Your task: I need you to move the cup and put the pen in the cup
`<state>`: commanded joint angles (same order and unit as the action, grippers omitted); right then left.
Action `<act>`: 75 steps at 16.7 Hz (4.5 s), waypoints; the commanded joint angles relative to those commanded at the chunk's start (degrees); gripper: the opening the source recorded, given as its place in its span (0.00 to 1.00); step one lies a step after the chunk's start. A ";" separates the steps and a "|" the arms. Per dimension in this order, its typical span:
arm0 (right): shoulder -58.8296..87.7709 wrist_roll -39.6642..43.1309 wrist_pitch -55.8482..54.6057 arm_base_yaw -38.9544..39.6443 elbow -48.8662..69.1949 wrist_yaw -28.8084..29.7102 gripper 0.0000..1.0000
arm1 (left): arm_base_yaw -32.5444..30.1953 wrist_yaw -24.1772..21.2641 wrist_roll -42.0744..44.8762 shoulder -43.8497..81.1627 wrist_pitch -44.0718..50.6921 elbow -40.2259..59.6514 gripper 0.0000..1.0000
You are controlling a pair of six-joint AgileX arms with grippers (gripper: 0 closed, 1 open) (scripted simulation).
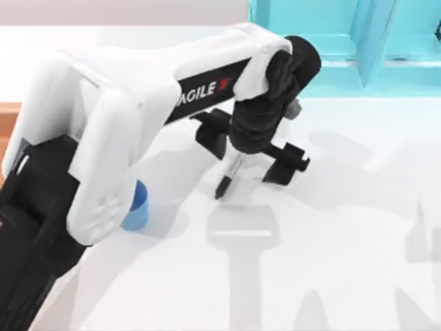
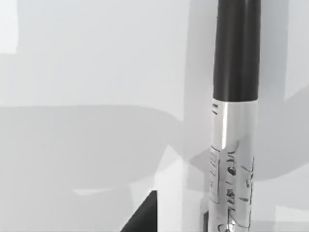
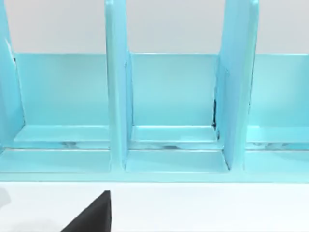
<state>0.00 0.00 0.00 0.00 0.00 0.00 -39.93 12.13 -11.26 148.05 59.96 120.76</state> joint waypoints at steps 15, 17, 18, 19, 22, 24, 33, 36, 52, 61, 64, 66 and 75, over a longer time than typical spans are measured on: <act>0.00 0.00 0.00 0.00 0.00 0.00 1.00 | -1.13 -2.78 -1.36 -3.49 0.75 0.69 0.00; 0.00 0.00 0.00 0.00 0.00 0.00 1.00 | -1.42 -2.68 -1.65 -4.32 1.00 0.14 0.00; 0.00 0.00 0.00 0.00 0.00 0.00 1.00 | -1.82 -2.55 -2.10 -5.49 1.41 -0.68 0.00; 0.00 0.00 0.00 0.00 0.00 0.00 1.00 | -2.37 -2.42 -2.74 -7.05 2.00 -1.80 0.00; 0.00 0.00 0.00 0.00 0.00 0.00 1.00 | -4.67 -2.04 -5.30 -13.26 4.40 -6.19 0.00; 0.00 0.00 0.00 0.00 0.00 0.00 1.00 | -6.45 -1.88 -7.13 -17.89 6.17 -9.41 0.00; 0.00 0.00 0.00 0.00 0.00 0.00 1.00 | -9.35 -1.75 -10.10 -25.54 9.04 -14.51 0.00; 0.00 0.00 0.00 0.00 0.00 0.00 1.00 | -9.25 -1.49 -9.72 -26.48 7.34 -15.95 0.00; 0.00 0.00 0.00 0.00 0.00 0.00 1.00 | -0.89 3.23 3.97 -64.00 -64.04 -76.22 0.00; 0.00 0.00 0.00 0.00 0.00 0.00 1.00 | 4.59 3.24 12.66 -87.55 -109.27 -109.49 0.00; 0.00 0.00 0.00 0.00 0.00 0.00 1.00 | 5.66 2.99 14.27 -92.14 -117.70 -115.17 0.00; 0.00 0.00 0.00 0.00 0.00 0.00 1.00 | 6.03 2.88 14.79 -93.73 -120.44 -117.00 0.00; 0.00 0.00 0.00 0.00 0.00 0.00 1.00 | 6.19 2.61 14.81 -91.70 -122.91 -116.47 0.00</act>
<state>0.00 0.00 0.00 0.00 0.00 0.00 -33.75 14.73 3.55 56.35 -62.95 4.28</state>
